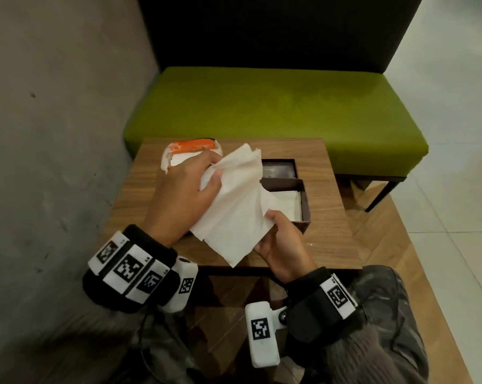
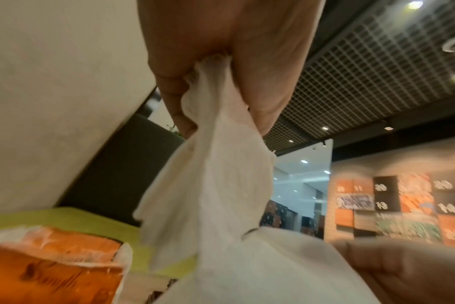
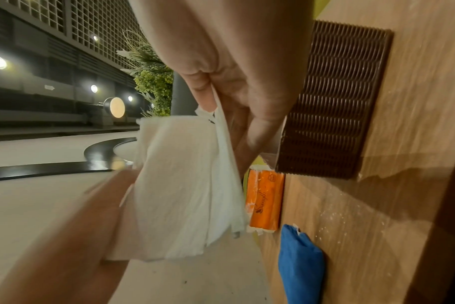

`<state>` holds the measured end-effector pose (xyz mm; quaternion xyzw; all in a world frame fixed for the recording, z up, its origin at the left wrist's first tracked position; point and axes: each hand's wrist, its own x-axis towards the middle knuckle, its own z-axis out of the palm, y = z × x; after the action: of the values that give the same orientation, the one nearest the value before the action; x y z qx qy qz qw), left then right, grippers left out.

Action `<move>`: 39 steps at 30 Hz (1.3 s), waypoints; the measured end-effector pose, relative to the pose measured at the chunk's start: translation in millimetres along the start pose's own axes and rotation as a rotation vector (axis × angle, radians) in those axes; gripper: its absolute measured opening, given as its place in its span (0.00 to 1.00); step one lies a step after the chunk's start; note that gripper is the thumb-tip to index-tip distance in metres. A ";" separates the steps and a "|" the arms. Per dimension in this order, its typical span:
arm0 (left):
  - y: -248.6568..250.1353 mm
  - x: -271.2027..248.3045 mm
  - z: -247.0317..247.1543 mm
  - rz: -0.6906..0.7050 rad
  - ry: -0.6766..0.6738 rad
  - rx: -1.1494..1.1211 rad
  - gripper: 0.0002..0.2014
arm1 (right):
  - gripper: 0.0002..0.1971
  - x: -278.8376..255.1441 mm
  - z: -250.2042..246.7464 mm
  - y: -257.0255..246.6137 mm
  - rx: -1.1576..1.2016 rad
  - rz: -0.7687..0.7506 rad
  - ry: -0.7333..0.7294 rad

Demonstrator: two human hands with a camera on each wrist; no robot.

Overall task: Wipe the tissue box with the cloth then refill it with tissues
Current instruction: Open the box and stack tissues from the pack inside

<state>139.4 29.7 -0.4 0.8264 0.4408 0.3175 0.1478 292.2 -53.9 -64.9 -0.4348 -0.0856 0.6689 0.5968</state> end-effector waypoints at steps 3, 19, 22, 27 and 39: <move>18.8 -11.5 7.7 0.219 -0.011 0.131 0.13 | 0.15 -1.9 4.8 0.4 0.025 -0.007 -0.019; -2.3 -40.4 14.7 -0.446 -0.116 -0.464 0.13 | 0.17 -5.8 -2.2 2.0 -0.192 -0.081 -0.042; 6.4 -39.5 17.8 -0.638 -0.439 -0.519 0.17 | 0.11 -10.0 3.3 -1.1 -0.258 -0.111 -0.044; 22.7 -64.4 36.0 -0.832 -0.359 -0.959 0.16 | 0.09 -15.5 9.0 -6.7 -0.269 -0.144 -0.083; 25.1 -63.6 43.8 -0.668 -0.212 -0.945 0.24 | 0.19 -10.5 13.6 1.9 -0.245 -0.228 -0.016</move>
<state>158.0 -35.2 -45.4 0.5146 0.4707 0.3316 0.6353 280.6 -58.1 -52.8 -0.4865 -0.2199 0.5850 0.6105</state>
